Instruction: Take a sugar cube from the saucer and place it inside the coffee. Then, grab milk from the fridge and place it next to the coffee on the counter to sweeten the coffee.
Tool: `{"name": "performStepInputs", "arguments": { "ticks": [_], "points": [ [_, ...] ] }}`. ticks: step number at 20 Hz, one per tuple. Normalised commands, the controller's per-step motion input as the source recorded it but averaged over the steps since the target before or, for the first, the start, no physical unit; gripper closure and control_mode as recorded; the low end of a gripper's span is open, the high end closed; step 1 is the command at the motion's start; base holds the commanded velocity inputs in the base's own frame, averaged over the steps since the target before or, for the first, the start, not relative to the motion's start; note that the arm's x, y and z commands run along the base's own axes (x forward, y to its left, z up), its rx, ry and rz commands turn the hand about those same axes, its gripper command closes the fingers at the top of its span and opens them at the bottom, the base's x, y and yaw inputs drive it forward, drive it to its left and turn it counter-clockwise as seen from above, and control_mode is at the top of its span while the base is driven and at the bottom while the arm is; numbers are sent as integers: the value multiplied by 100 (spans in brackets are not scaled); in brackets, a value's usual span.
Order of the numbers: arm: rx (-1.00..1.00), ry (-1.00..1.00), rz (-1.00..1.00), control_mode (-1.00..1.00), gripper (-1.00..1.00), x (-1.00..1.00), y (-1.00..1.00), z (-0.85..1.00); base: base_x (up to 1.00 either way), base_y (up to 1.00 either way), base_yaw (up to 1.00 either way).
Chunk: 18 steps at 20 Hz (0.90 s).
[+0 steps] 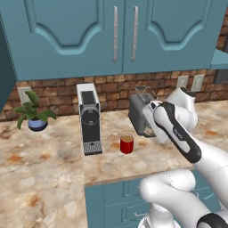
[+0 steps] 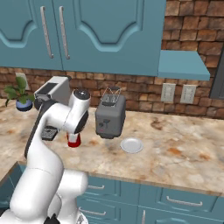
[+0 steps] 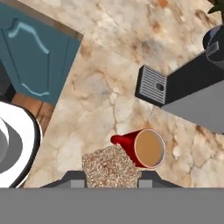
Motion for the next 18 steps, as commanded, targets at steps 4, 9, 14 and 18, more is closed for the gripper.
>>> {"name": "performStepInputs", "arguments": {
  "ticks": [4, 9, 14, 18],
  "points": [
    [-22, 6, 2, -100, 100, 16, 36, 0, 0, 0, 0],
    [-20, 2, 0, -100, 100, 19, 24, 0, 0, 0, 0],
    [-4, 1, 0, -100, 100, 6, -1, -33, 0, 0, 0],
    [0, 0, 0, -100, 100, 17, -1, -27, 0, 0, 0]
  ]
}}
